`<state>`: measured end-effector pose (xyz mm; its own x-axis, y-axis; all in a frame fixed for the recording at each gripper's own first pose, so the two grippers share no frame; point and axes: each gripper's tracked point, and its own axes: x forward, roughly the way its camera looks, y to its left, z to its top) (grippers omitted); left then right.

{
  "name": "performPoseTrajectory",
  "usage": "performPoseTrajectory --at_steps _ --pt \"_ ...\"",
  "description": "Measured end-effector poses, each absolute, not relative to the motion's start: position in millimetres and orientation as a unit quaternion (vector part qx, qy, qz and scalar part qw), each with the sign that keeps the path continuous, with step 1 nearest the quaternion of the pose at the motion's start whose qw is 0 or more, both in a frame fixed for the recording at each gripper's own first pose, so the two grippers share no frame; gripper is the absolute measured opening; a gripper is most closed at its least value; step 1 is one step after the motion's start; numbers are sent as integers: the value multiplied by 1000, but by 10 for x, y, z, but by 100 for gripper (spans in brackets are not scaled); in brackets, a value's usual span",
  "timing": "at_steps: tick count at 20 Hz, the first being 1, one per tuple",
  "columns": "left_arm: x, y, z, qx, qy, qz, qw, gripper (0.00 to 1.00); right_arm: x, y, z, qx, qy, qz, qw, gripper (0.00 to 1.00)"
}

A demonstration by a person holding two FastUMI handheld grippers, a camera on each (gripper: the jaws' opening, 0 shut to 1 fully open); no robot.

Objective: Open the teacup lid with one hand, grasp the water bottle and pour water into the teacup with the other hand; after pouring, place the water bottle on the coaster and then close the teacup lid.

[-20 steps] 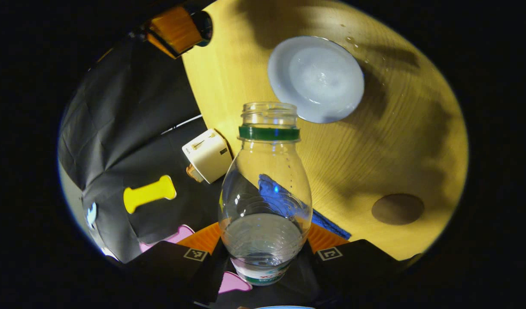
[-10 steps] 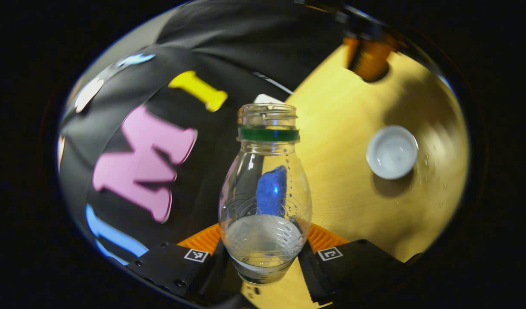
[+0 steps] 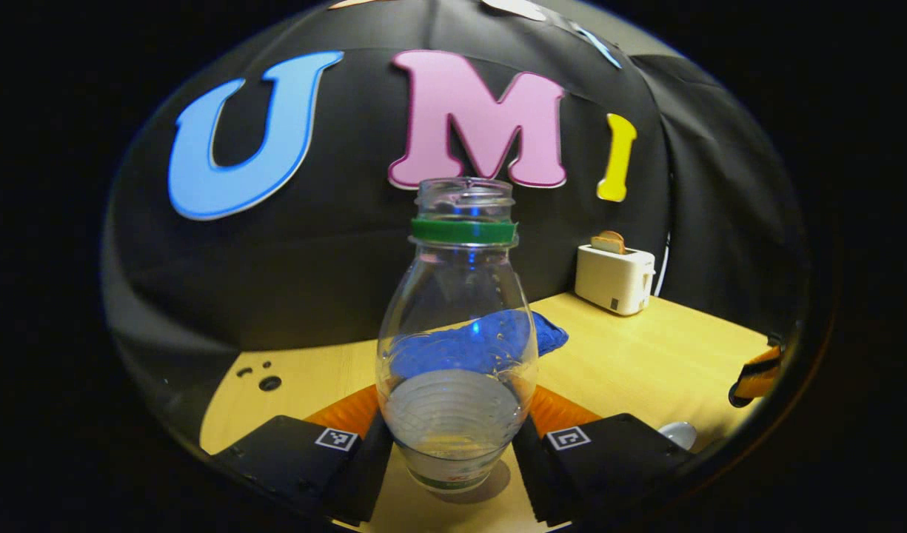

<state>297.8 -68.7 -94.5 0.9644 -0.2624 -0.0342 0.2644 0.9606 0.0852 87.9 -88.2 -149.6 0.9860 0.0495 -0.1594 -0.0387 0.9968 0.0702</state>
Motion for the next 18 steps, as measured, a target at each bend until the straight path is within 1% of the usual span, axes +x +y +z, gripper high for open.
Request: performPoseTrajectory --at_steps 2,3,5,7,9,10,11,15,17,18 --pt "2942 -706 -1026 -3 9 -136 991 77 900 -810 -1536 30 85 27 996 27" --pt "3032 -715 -1146 -24 10 -136 990 77 912 -787 -1558 28 88 30 995 27" --pt "3188 -681 -1381 -45 23 -122 991 78 931 -750 -1606 26 93 31 995 27" --pt "3219 -634 -1525 -56 30 -116 991 78 948 -726 -1622 28 95 31 995 28" --pt "3195 -618 -1482 -54 14 -115 992 80 950 -719 -1623 29 95 29 995 27" --pt "3182 -623 -1496 -52 16 -114 992 78 966 -710 -1635 30 97 29 994 27" --pt "3188 -636 -1501 -49 17 -114 992 80 965 -688 -1646 32 99 29 994 27" --pt "3143 -713 -1548 -24 31 -124 992 82 978 -603 -1614 32 98 37 994 27" --pt "3114 -689 -1579 -17 41 -116 992 86 973 -588 -1613 27 98 39 994 27" --pt "3108 -677 -1579 -15 41 -113 993 95 968 -574 -1613 26 98 40 994 27"
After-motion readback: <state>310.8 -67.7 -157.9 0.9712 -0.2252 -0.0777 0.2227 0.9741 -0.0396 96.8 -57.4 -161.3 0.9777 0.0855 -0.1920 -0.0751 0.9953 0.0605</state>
